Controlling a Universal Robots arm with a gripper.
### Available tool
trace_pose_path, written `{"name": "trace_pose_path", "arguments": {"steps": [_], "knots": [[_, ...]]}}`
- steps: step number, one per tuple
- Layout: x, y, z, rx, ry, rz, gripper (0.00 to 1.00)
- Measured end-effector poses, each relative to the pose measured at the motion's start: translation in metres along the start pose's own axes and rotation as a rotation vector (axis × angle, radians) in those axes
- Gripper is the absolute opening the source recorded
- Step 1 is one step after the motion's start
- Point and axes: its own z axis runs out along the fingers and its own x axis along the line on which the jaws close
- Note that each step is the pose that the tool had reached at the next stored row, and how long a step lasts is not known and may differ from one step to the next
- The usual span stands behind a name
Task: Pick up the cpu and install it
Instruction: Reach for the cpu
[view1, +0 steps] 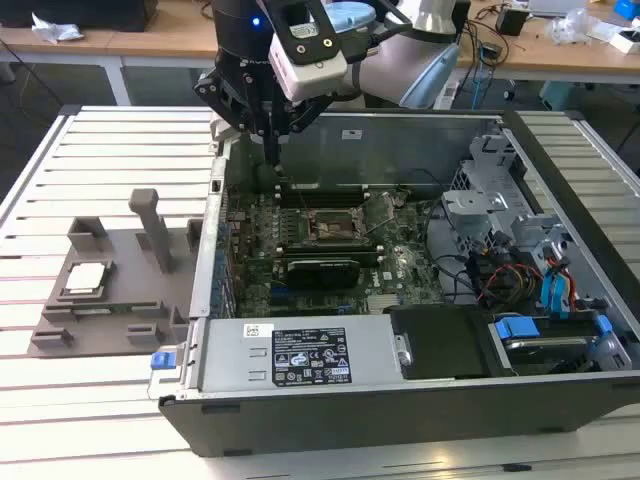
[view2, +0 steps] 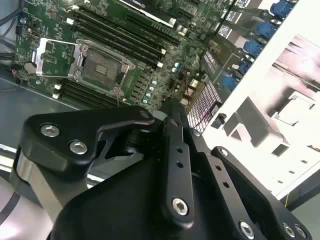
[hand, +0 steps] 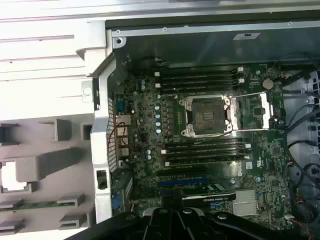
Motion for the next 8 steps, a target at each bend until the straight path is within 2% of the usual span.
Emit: {"name": "trace_pose_path", "arguments": {"steps": [1, 2, 8], "knots": [[0.0014, -0.0001, -0.0001, 0.0000, 0.0000, 0.000, 0.11], [0.0115, -0.0009, -0.0003, 0.0001, 0.0000, 0.000, 0.11], [0.0276, -0.0021, -0.0008, 0.0000, 0.0000, 0.000, 0.11]]}}
